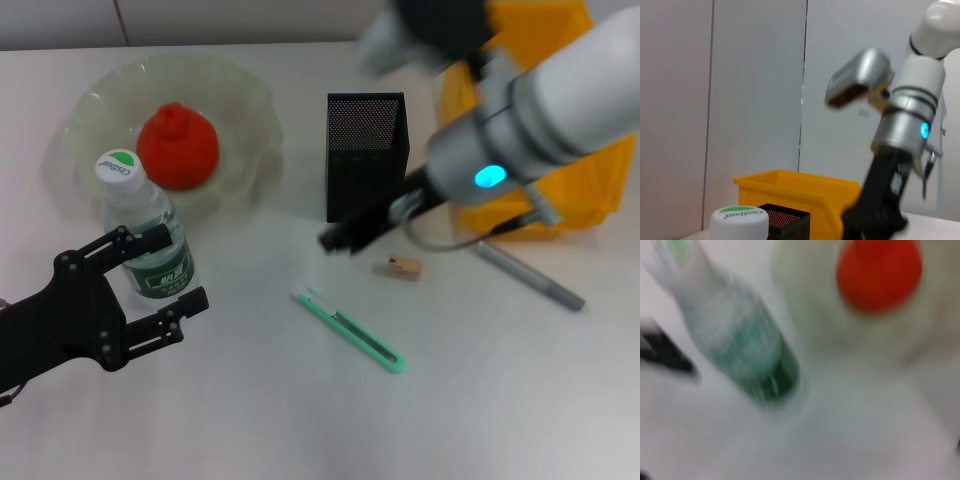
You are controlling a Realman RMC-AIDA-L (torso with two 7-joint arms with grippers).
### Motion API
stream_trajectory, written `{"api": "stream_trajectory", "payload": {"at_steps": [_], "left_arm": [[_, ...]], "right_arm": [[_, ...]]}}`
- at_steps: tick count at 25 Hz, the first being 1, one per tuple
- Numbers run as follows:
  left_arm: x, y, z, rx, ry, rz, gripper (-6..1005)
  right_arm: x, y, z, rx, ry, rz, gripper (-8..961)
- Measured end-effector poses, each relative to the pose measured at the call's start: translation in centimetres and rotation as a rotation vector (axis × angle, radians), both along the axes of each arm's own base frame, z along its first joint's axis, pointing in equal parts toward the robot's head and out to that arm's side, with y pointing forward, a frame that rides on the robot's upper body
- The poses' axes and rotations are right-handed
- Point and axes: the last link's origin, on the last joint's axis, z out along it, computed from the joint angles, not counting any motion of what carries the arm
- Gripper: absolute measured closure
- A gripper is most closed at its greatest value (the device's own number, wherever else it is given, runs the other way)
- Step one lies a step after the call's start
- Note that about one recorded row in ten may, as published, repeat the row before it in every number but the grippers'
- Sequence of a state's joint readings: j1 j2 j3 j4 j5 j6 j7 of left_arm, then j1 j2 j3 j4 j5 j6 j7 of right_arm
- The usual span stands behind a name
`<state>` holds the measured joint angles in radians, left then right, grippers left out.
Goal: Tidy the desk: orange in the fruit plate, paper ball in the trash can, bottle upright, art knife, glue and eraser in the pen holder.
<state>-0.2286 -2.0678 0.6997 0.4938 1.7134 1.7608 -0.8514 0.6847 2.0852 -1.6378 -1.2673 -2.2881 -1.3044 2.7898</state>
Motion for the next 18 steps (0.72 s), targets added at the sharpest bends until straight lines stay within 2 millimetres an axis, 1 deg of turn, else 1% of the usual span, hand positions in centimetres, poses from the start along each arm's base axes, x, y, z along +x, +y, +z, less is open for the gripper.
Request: {"api": "stream_trajectory", "payload": {"at_steps": [1, 4, 6, 8, 10, 12, 15, 16, 17, 18], "left_arm": [[0.0, 0.0, 0.0, -0.001, 0.000, 0.000, 214], [0.0, 0.0, 0.0, 0.000, 0.000, -0.001, 214], [0.0, 0.0, 0.0, 0.001, 0.001, -0.001, 214], [0.0, 0.0, 0.0, 0.002, 0.002, -0.002, 214], [0.0, 0.0, 0.0, 0.003, 0.002, -0.003, 214], [0.0, 0.1, 0.0, 0.002, 0.002, -0.004, 214], [0.0, 0.1, 0.0, 0.001, 0.001, -0.001, 214], [0.0, 0.1, 0.0, 0.000, 0.000, 0.000, 214], [0.0, 0.1, 0.0, 0.000, 0.001, 0.000, 214], [0.0, 0.1, 0.0, 0.000, 0.001, 0.001, 214]], "right_arm": [[-0.2, 0.0, 1.1, 0.027, 0.058, 0.022, 789], [-0.5, 0.6, 4.6, 0.157, 0.222, 0.097, 836], [-0.1, 1.3, 6.4, 0.264, 0.310, 0.152, 868], [0.7, 2.2, 7.5, 0.368, 0.389, 0.210, 868], [1.6, 3.0, 7.8, 0.422, 0.446, 0.232, 869], [2.4, 3.4, 7.5, 0.421, 0.513, 0.213, 869], [2.1, 3.2, 7.0, 0.357, 0.558, 0.206, 870], [1.8, 3.0, 6.9, 0.327, 0.549, 0.201, 870], [1.3, 2.4, 6.5, 0.270, 0.485, 0.176, 870], [1.3, 2.4, 6.5, 0.270, 0.485, 0.176, 859]]}}
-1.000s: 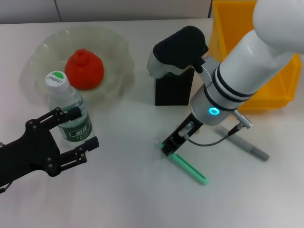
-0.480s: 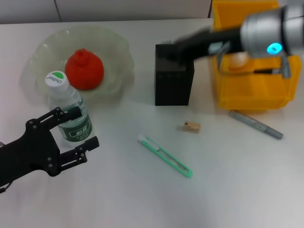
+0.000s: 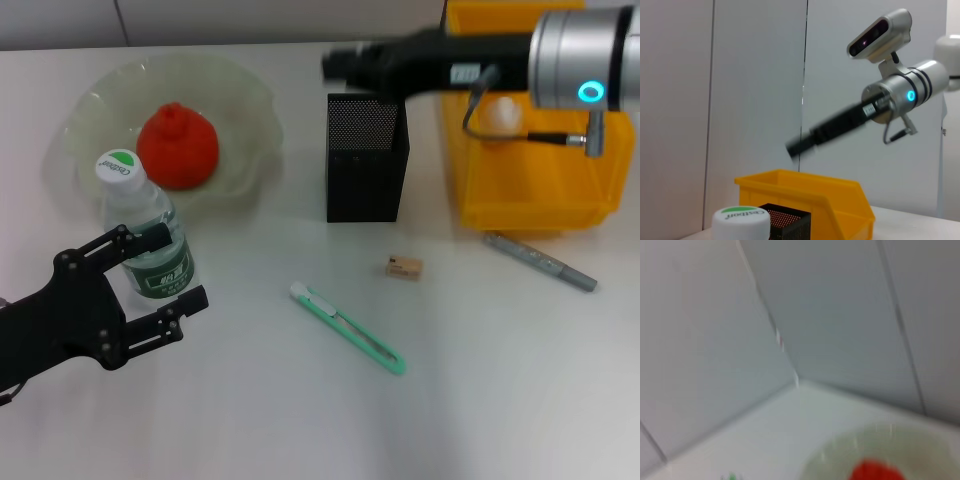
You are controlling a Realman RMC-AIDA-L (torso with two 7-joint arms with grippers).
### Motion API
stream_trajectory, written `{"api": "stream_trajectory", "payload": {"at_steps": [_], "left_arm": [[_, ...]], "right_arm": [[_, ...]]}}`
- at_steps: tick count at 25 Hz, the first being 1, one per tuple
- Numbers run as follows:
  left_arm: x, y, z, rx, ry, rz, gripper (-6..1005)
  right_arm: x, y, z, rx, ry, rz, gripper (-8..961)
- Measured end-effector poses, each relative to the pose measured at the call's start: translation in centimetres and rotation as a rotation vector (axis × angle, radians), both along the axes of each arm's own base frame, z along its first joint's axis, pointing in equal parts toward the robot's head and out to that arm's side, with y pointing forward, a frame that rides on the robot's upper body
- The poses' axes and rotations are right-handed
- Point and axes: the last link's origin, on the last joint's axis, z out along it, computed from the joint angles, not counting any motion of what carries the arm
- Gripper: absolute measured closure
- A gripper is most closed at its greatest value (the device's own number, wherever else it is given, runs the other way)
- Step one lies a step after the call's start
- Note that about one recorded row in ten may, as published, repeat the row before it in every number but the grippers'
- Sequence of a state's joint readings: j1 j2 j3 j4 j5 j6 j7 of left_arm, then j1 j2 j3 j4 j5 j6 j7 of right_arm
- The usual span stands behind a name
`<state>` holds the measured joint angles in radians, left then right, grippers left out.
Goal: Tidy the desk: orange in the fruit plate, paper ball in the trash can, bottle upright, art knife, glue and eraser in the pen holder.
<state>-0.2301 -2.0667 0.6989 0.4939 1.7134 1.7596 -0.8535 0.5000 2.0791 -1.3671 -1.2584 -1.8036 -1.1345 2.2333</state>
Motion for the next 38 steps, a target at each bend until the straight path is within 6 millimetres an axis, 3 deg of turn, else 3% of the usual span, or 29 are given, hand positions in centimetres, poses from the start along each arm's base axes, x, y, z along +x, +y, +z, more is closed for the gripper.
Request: {"api": "stream_trajectory", "payload": {"at_steps": [4, 10, 14, 24, 38], "left_arm": [[0.0, 0.0, 0.1, 0.001, -0.001, -0.001, 214], [-0.1, -0.1, 0.2, 0.001, 0.000, -0.002, 214], [-0.1, -0.2, 0.2, -0.001, 0.002, -0.001, 214], [-0.2, -0.3, 0.2, -0.002, 0.004, 0.000, 214], [-0.3, -0.4, 0.3, 0.001, 0.003, 0.004, 214]], "right_arm": [[-0.1, -1.8, -1.7, -0.085, -0.285, -0.071, 817], [-0.4, -3.6, -2.7, -0.195, -0.434, -0.098, 659], [-0.4, -4.4, -4.7, -0.255, -0.602, -0.112, 584], [-1.1, -5.0, -8.4, -0.313, -0.747, -0.088, 542], [-1.2, -4.5, -10.7, -0.283, -0.780, -0.039, 542]]}}
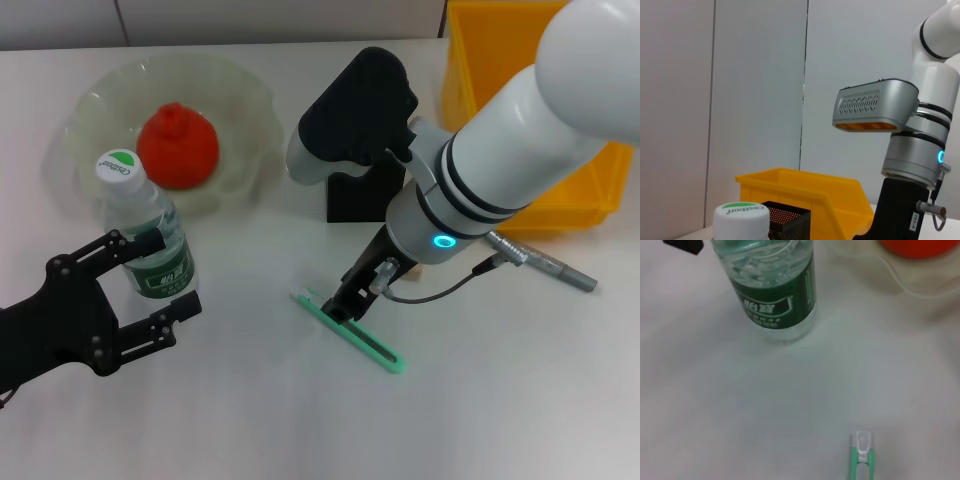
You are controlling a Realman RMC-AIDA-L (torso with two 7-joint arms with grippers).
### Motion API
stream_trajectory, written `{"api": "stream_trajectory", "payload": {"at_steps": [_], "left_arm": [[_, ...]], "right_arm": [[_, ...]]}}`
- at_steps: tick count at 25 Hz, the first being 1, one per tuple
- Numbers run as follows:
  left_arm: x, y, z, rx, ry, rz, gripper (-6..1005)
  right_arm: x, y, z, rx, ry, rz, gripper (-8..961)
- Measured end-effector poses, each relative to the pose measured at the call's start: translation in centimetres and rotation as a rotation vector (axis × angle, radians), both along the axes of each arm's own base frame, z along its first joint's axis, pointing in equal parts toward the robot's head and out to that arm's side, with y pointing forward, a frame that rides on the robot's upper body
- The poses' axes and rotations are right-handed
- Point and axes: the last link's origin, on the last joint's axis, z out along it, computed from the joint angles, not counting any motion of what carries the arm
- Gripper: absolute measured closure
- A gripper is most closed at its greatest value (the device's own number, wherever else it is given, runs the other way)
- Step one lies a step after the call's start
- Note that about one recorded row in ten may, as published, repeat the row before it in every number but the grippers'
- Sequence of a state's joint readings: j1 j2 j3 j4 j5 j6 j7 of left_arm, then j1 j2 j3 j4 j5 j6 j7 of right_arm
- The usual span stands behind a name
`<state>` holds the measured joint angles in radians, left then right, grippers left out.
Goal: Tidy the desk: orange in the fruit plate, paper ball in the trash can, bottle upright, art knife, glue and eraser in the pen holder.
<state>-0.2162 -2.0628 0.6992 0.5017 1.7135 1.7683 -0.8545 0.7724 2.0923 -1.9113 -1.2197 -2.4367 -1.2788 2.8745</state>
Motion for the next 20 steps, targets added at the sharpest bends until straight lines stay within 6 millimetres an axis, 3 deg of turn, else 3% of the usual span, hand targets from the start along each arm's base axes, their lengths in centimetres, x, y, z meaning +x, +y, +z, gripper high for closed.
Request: {"api": "stream_trajectory", "payload": {"at_steps": [20], "left_arm": [[0.0, 0.0, 0.1, 0.003, 0.001, 0.000, 214]], "right_arm": [[0.4, -0.4, -1.6, -0.031, -0.019, 0.005, 546]]}}
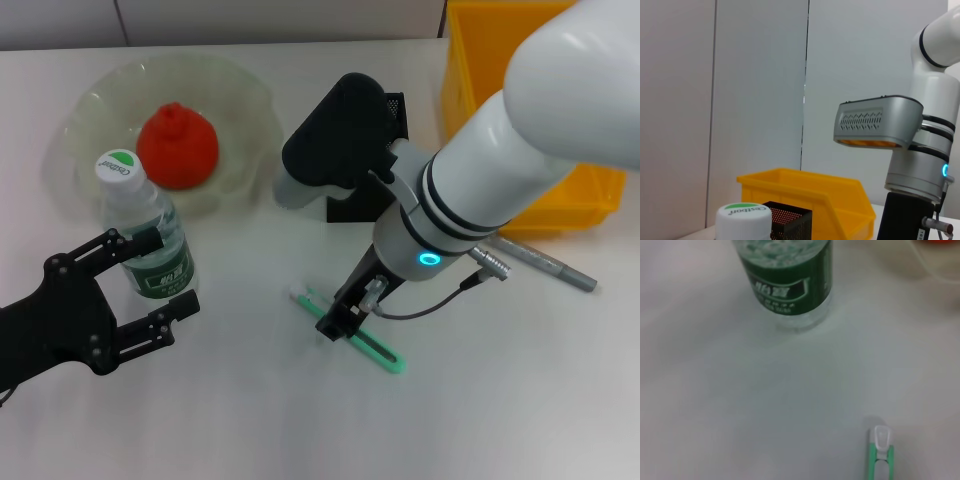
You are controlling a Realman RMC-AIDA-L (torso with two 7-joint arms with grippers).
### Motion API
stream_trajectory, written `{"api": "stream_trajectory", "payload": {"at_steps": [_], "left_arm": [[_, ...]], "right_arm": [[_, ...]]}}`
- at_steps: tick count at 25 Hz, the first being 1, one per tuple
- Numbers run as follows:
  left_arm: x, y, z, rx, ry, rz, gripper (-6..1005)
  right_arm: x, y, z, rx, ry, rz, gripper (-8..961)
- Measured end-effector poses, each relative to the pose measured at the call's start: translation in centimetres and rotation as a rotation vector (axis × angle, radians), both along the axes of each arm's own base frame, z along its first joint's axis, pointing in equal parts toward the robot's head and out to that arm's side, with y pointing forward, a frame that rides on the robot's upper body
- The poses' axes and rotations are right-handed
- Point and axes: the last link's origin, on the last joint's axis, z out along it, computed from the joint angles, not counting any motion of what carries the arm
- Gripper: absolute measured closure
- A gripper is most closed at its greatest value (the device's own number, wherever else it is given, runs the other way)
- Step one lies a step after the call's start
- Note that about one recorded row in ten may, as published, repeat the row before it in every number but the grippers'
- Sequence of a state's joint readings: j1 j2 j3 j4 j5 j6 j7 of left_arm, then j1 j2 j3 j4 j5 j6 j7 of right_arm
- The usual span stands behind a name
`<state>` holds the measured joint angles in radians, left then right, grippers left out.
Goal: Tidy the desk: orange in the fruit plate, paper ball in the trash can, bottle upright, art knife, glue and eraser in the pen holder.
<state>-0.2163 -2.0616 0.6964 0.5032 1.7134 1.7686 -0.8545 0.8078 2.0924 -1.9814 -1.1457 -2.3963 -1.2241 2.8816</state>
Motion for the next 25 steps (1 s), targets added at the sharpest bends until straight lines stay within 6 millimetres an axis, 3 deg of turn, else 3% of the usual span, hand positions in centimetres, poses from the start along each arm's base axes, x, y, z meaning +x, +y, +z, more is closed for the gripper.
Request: {"api": "stream_trajectory", "payload": {"at_steps": [11, 19, 25], "left_arm": [[0.01, -0.01, 0.00, 0.000, -0.001, -0.001, 214], [0.05, 0.03, 0.00, 0.000, -0.001, -0.003, 214], [0.06, 0.04, 0.00, 0.000, -0.001, -0.003, 214]], "right_arm": [[0.38, 0.09, -0.36, -0.014, -0.037, -0.006, 564], [0.41, -0.11, -0.52, -0.025, -0.046, -0.011, 732], [0.13, -0.24, -0.48, -0.024, -0.041, 0.001, 754]]}}
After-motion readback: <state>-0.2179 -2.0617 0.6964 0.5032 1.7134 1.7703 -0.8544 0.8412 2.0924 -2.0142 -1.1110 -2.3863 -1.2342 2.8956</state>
